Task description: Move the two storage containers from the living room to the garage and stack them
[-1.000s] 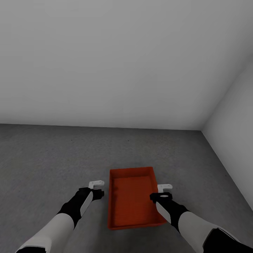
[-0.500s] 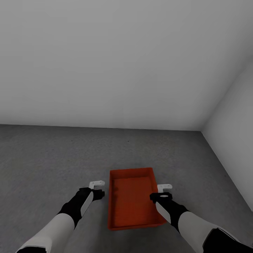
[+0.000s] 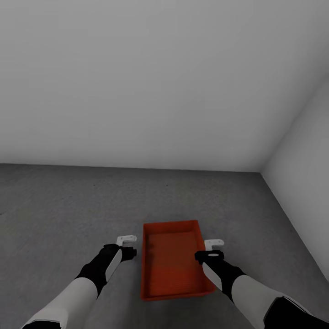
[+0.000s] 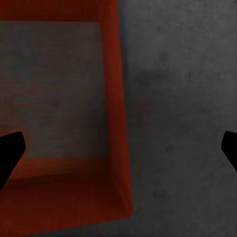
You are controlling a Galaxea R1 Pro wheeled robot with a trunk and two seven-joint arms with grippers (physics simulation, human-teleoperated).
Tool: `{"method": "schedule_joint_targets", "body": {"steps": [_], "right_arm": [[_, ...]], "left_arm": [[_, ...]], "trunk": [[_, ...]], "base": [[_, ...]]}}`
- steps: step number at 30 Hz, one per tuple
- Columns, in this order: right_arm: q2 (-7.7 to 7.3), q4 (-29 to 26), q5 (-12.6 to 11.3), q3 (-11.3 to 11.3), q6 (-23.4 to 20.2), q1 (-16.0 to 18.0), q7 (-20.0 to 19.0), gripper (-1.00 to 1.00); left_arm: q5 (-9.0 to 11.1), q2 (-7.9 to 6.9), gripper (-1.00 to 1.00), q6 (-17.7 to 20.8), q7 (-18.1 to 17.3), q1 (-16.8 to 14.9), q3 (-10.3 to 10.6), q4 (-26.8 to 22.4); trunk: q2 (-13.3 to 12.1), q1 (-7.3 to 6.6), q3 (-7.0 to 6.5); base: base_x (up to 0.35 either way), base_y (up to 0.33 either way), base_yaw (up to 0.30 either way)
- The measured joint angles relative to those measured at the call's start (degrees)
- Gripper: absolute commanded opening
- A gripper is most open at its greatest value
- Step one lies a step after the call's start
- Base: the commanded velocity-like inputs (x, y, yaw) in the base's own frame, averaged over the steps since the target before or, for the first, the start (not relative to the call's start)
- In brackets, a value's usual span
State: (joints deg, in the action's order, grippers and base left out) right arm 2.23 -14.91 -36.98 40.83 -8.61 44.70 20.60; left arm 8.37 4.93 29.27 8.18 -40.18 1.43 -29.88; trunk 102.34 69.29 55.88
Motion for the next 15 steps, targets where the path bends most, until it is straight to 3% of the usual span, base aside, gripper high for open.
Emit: {"method": "schedule_joint_targets", "body": {"steps": [15], "right_arm": [[0.0,0.0,0.0,-0.1,0.1,0.0,0.0,1.0]], "left_arm": [[0.0,0.1,1.0,0.1,0.0,0.0,0.0,0.0]], "trunk": [[-6.0,-3.3,-2.69]], "base": [[0.0,0.0,0.0]]}}
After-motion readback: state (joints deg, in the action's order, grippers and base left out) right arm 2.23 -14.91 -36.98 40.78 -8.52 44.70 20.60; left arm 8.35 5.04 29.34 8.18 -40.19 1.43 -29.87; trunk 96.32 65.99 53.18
